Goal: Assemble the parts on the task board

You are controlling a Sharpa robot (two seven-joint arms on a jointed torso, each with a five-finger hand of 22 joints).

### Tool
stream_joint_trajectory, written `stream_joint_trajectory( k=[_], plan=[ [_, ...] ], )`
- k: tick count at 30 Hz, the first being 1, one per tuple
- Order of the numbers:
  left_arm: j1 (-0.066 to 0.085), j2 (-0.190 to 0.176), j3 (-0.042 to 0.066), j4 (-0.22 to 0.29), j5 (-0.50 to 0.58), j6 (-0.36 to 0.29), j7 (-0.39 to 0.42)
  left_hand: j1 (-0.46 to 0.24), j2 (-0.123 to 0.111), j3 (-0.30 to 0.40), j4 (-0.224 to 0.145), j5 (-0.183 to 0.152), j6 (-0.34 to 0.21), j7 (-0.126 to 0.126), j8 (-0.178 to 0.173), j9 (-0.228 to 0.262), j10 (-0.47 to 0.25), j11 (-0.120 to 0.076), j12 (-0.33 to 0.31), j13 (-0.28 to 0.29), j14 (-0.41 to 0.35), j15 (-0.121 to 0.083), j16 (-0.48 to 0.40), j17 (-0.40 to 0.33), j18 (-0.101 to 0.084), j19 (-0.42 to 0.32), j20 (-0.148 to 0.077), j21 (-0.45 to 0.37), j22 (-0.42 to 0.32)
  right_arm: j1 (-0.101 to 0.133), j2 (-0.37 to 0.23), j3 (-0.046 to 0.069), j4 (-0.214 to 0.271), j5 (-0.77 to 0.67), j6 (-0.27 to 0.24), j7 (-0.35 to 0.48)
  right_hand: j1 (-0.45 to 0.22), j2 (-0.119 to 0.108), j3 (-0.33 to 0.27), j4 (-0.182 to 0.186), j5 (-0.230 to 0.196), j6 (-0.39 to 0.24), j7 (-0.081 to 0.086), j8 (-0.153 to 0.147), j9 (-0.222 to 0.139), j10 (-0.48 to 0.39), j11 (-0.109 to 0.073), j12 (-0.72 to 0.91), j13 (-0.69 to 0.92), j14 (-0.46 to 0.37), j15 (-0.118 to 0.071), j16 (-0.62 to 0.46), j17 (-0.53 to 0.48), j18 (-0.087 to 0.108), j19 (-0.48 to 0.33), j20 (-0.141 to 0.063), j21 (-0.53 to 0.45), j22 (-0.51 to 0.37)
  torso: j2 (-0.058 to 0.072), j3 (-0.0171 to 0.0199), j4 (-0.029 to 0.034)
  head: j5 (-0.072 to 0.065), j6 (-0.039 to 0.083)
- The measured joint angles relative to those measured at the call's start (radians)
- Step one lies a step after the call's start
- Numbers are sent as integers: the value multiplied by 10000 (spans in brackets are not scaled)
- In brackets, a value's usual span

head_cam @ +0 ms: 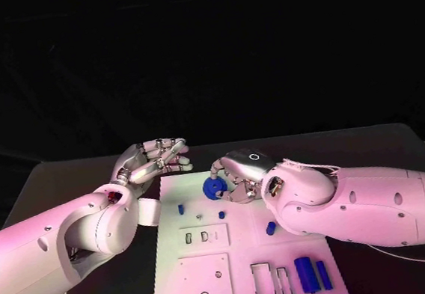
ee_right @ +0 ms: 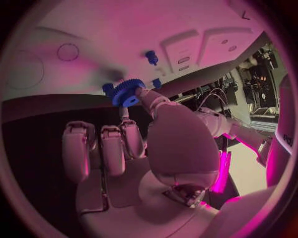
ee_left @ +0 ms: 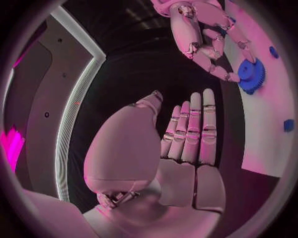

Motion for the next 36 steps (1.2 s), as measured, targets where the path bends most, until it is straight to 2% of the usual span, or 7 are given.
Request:
stream_joint_trajectory(
  k=[9,17,21,30,36],
  plan=[
    [1,-8,3,35,6,0,5,0,0,0,0,0,0,0,0,-1,0,0,0,-1,0,0,0,-1,-1,0,0,0,0,-142,307,-8,-381,-62,32,-14,0,-1,2,-2,-16,-6,5,-10,-17,0,0,0,-1,0,0,0,-1,1,0,0,0,-1,-3,4,1,36,-50],
    [2,-15,3,57,10,1,5,0,0,0,0,0,0,0,0,-2,0,0,0,-1,0,0,0,-1,0,0,0,0,0,-172,466,-10,-616,-79,74,-14,0,-1,56,-1,-23,-15,13,-31,-23,0,0,0,-2,0,0,0,-1,1,0,0,-1,-2,-12,11,-7,56,-93],
    [2,-18,2,70,12,1,5,0,0,0,0,0,0,0,0,-2,0,0,0,-1,0,0,0,-2,0,0,0,0,0,-187,541,-20,-734,-81,117,-4,-57,-58,86,29,-80,-4,2,-145,-24,-38,38,-57,-2,0,0,0,-1,1,0,0,-1,-3,-12,11,-12,60,-116],
    [3,-21,2,79,14,2,5,0,0,0,0,0,0,0,0,-3,0,0,0,-2,0,0,0,-2,0,0,0,0,0,-193,642,-18,-947,-84,173,13,-241,-241,101,72,-714,-557,209,-630,-132,-299,206,-278,-3,8,8,0,-1,1,0,0,-1,-3,-17,15,-13,70,-139],
    [3,-23,2,79,14,2,5,0,0,0,0,0,0,0,0,-3,0,0,0,-2,0,0,0,-3,0,0,0,0,0,-194,624,-18,-957,-84,225,14,-409,-274,-95,267,-736,-609,252,-726,-131,-359,218,-300,-3,-1,73,0,-1,1,37,37,-43,-4,-25,17,-18,79,-143]
  ],
)
